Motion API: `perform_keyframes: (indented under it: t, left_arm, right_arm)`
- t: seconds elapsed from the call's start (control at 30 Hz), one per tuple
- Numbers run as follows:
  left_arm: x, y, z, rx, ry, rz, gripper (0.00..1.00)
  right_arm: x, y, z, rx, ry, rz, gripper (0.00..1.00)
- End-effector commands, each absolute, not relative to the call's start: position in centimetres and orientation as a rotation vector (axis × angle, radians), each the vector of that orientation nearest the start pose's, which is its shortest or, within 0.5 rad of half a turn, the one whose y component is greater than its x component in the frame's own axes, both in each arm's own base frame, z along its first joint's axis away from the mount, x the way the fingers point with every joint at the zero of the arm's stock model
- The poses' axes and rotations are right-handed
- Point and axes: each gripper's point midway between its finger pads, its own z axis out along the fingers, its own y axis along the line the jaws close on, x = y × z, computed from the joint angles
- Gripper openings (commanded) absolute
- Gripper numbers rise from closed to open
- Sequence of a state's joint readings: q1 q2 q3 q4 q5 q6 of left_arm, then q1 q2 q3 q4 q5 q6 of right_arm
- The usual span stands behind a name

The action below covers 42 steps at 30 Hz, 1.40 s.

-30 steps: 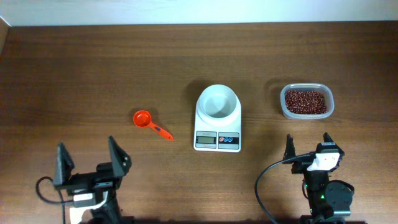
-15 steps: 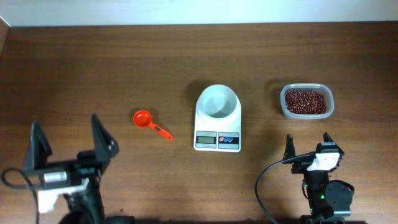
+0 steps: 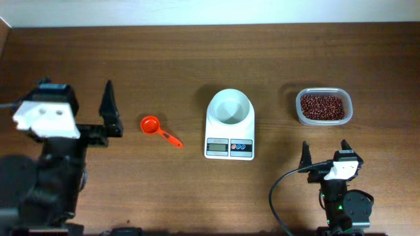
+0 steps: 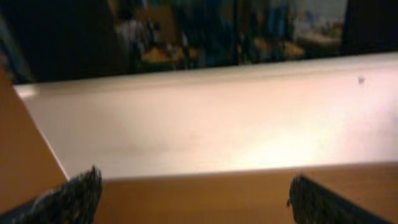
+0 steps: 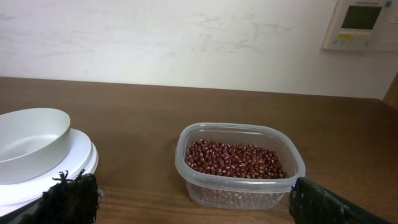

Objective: Scoop and weigh 50g on scale
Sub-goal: 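Raise the left arm and move the left gripper over the red scoop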

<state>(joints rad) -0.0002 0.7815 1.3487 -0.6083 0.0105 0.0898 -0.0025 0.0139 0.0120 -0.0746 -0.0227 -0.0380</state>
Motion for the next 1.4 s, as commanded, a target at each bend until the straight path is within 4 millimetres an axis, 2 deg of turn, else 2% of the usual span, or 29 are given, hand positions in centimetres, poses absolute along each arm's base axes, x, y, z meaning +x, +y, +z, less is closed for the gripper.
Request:
perform_keyframes:
  t: [0.0, 0.13, 0.27, 0.37, 0.57, 0.7, 0.73, 0.8, 0.9, 1.0, 1.23, 1.37]
  left_arm:
    - [26.2, -3.4, 44.4, 0.238, 1.737, -0.101, 0.99]
    - [26.8, -4.3, 40.6, 0.269, 1.891, -0.174, 0.99]
    - [26.4, -5.8, 37.4, 0.319, 2.024, -0.297, 0.99]
    - [26.3, -6.6, 35.9, 0.338, 2.09, -0.365, 0.99]
    - [27.8, -6.6, 33.7, 0.328, 2.179, -0.39, 0.99]
    - [28.8, -6.5, 31.4, 0.306, 2.276, -0.411, 0.99]
    - [29.1, -6.3, 30.7, 0.275, 2.306, -0.409, 0.99]
    - [30.0, -4.9, 29.2, 0.107, 2.387, -0.365, 0.99]
    - [31.0, -1.0, 26.3, -0.323, 2.486, -0.195, 0.99]
    - [31.3, 1.0, 23.6, -0.676, 2.519, -0.112, 0.99]
    - [33.8, 0.9, 17.4, -0.926, 2.636, -0.104, 0.99]
    - [36.0, 0.7, 13.7, -0.94, 2.696, -0.092, 0.99]
  right_arm:
    - [24.6, 0.5, 15.6, -0.056, 1.647, -0.008, 0.99]
    - [24.6, 0.5, 15.6, -0.056, 1.647, -0.008, 0.99]
    - [24.6, 0.5, 15.6, -0.056, 1.647, -0.008, 0.99]
    - [24.6, 0.5, 15.6, -0.056, 1.647, -0.008, 0.99]
    - [24.6, 0.5, 15.6, -0.056, 1.647, -0.008, 0.99]
    - [24.6, 0.5, 15.6, -0.056, 1.647, -0.008, 0.99]
    - [24.6, 0.5, 15.6, -0.056, 1.647, -0.008, 0.99]
    - [24.6, 0.5, 15.6, -0.056, 1.647, -0.008, 0.99]
    - [24.6, 0.5, 15.6, -0.056, 1.647, -0.008, 0.99]
    - [24.6, 0.5, 15.6, -0.056, 1.647, -0.008, 0.99]
    - [24.6, 0.5, 15.6, -0.056, 1.647, -0.008, 0.99]
    - [24.6, 0.5, 15.6, -0.056, 1.647, -0.008, 0.99]
